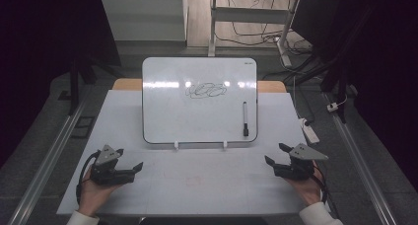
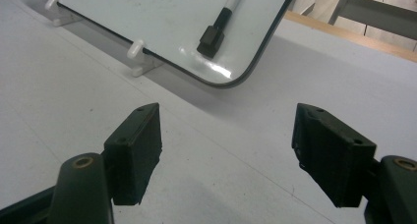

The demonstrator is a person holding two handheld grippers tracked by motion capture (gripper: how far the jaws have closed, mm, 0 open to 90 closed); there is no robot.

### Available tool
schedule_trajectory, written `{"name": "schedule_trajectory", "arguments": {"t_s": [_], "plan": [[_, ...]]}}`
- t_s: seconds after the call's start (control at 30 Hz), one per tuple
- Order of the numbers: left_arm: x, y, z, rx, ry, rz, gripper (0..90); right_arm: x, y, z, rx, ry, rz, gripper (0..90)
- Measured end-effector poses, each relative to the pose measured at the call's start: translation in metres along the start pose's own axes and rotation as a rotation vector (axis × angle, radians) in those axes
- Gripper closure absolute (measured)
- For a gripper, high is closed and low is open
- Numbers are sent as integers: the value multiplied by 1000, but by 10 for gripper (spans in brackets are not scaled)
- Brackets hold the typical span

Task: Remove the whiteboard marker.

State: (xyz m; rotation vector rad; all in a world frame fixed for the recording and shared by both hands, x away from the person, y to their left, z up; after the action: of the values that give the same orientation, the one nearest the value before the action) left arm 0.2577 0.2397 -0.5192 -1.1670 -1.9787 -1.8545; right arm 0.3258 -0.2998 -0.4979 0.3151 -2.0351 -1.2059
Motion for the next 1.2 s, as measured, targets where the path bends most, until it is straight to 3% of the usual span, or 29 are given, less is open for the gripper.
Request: {"name": "schedule_trajectory", "arguments": {"t_s": [0.27,0.57,0.87,0.97,1.2], "plan": [[-4,0,1,4,-3,13,130,0,1,1,-6,-15,19,290],[-9,2,2,2,13,21,132,0,13,3,-12,-16,-4,297],[-13,2,-1,-13,0,30,134,-9,50,2,-37,-17,-28,303],[-12,1,-1,-17,8,26,135,-18,68,2,-48,-34,-18,309],[-12,0,0,-12,14,23,136,-40,91,-2,-84,-60,4,319]]}}
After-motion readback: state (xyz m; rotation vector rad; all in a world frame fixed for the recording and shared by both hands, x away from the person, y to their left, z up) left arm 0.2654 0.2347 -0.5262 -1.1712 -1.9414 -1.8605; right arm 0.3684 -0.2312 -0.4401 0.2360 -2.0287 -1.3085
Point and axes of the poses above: each handheld gripper's, and its own axes: x roughly backward along the jaws, y roughly out of its top, z roughly to its left, the point moved 2 cm from there along -x, roughly forward along the jaws, and after that the axes turned 11 degrees about x, right-handed, at the moved point
